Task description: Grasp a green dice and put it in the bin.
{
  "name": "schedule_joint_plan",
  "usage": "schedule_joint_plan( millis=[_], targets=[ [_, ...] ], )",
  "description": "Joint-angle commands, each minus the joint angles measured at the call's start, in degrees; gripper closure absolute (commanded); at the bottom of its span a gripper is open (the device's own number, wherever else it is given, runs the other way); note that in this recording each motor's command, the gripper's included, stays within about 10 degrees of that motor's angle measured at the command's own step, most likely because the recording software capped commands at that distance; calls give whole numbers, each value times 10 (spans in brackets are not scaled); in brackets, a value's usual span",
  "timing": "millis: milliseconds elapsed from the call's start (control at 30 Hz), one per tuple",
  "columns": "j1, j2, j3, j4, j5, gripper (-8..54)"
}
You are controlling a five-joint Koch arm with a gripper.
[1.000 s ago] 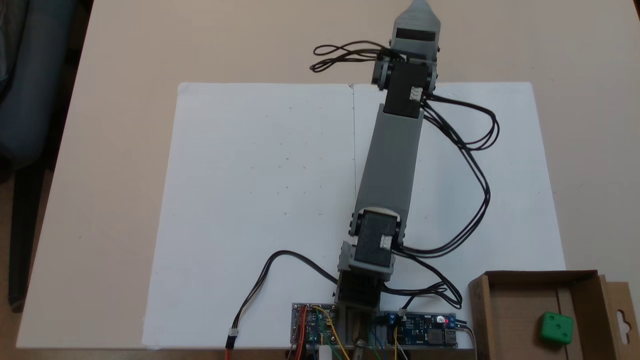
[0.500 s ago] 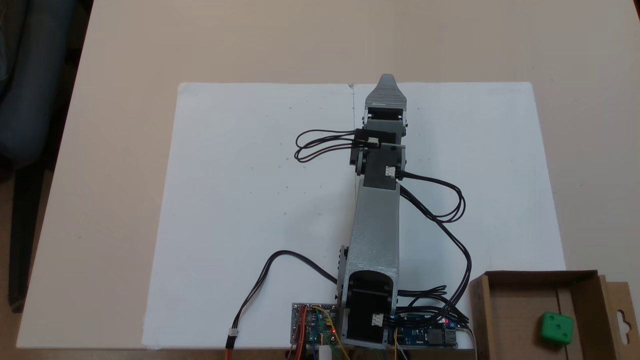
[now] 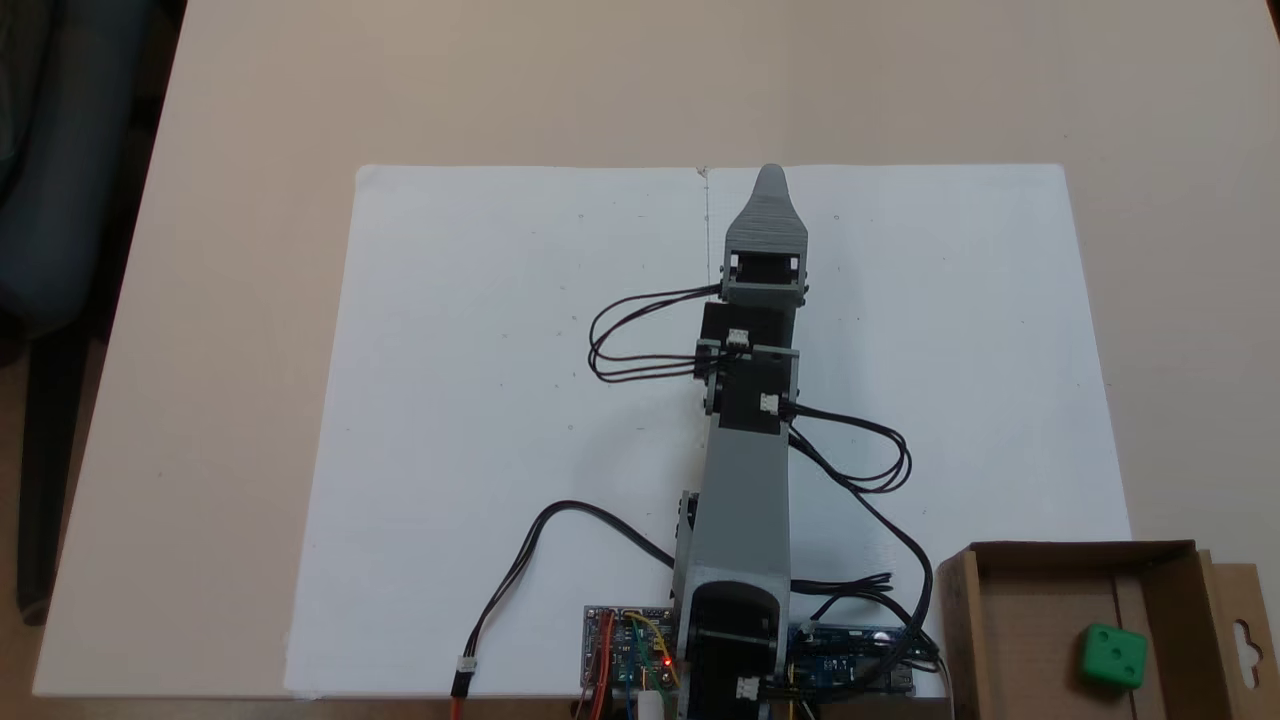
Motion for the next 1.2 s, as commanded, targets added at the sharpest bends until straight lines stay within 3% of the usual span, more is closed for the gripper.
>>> schedule_joint_plan(
  millis=[0, 600, 1167],
  targets=[
    [-2, 33, 18, -95, 16, 20],
    [-33, 73, 328, -423, 12, 11],
    [-25, 69, 328, -716, -10, 5]
  ],
)
